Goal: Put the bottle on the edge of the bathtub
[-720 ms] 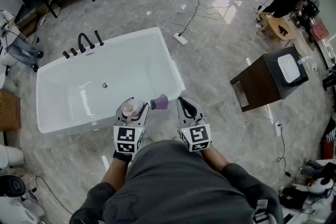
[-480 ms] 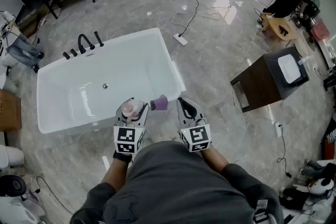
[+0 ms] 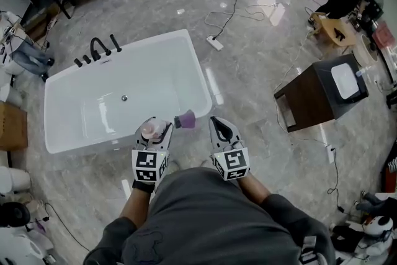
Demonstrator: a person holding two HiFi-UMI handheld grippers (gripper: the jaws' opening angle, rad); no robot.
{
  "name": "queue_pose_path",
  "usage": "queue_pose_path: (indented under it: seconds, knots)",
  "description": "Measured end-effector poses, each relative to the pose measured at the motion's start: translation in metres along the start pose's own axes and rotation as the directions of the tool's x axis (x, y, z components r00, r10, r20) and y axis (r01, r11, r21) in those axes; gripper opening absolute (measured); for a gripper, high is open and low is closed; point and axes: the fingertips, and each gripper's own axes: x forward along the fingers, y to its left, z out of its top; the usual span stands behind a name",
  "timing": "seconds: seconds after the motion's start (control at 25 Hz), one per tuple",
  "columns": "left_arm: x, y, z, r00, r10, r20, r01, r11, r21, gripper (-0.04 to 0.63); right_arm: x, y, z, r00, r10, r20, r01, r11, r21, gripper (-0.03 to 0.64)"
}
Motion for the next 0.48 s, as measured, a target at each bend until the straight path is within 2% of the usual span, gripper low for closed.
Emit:
queue_pose_path:
  seconds: [0.48]
  knots:
    - [0.014, -0.016, 0.007, 0.998, 0.058, -0.013, -0.059, 0.998, -0.004, 0.233, 0.002, -0.030, -0.019, 0.998, 0.050, -0.033, -0.049, 0.999, 0.016, 0.002]
